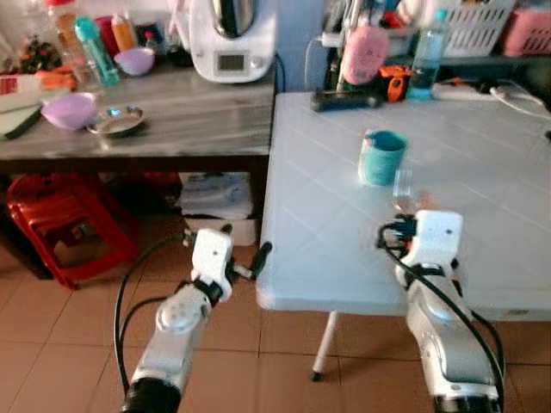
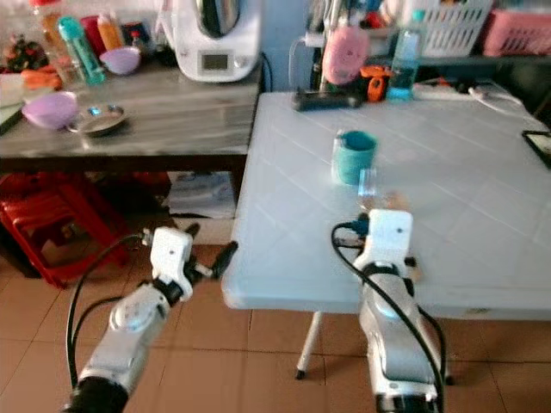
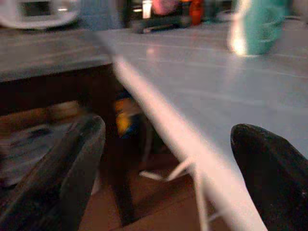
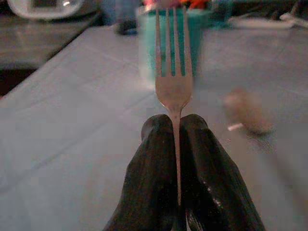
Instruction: Setting the table
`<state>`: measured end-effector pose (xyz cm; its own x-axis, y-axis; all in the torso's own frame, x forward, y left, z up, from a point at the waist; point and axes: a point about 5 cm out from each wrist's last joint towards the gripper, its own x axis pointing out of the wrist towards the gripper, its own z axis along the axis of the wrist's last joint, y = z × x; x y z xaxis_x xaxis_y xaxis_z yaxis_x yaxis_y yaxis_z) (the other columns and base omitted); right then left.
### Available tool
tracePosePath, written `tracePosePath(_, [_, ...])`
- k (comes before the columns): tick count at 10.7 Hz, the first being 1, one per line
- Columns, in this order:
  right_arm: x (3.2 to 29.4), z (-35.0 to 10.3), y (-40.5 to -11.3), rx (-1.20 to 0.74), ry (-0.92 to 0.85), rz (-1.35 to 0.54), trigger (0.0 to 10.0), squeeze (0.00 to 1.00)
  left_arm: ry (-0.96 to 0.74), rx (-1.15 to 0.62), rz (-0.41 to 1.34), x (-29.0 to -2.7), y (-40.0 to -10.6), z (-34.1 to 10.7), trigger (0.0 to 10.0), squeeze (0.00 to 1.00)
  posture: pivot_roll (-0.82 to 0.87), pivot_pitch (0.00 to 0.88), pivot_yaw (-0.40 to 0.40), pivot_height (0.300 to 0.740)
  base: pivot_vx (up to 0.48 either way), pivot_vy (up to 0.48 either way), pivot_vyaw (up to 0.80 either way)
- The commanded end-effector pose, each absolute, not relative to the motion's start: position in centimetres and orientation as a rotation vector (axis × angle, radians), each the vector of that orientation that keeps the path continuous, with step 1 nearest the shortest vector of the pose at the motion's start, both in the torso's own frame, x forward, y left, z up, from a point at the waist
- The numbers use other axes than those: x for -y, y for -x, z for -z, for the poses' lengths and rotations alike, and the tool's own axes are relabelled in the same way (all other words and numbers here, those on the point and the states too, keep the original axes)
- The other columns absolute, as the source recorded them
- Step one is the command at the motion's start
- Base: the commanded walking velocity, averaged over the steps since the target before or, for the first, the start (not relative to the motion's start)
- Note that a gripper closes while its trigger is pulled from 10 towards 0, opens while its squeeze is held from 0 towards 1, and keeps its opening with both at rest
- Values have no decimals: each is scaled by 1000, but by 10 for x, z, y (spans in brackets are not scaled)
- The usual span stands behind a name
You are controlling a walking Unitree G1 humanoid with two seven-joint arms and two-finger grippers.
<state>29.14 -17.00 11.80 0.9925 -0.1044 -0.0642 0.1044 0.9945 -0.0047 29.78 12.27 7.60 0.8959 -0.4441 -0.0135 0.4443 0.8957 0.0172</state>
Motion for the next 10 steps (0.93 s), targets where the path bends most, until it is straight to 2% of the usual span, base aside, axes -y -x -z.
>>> tracePosePath(1, [164, -122, -291, -43, 1, 90, 10000, 0, -22, -6, 454, -126, -300, -77, 10000, 0, 5, 0, 82, 740, 0, 386, 0])
tracePosePath(5, [165, -122, -290, -34, -13, 99, 10000, 0, -8, 13, 469, -118, -304, -82, 10000, 0, 2, 0, 83, 740, 0, 388, 0])
tracePosePath(10, [161, -122, -293, -25, -12, 75, 10000, 0, 37, 15, 424, -120, -307, -83, 10000, 0, 8, 0, 79, 740, 0, 398, 0])
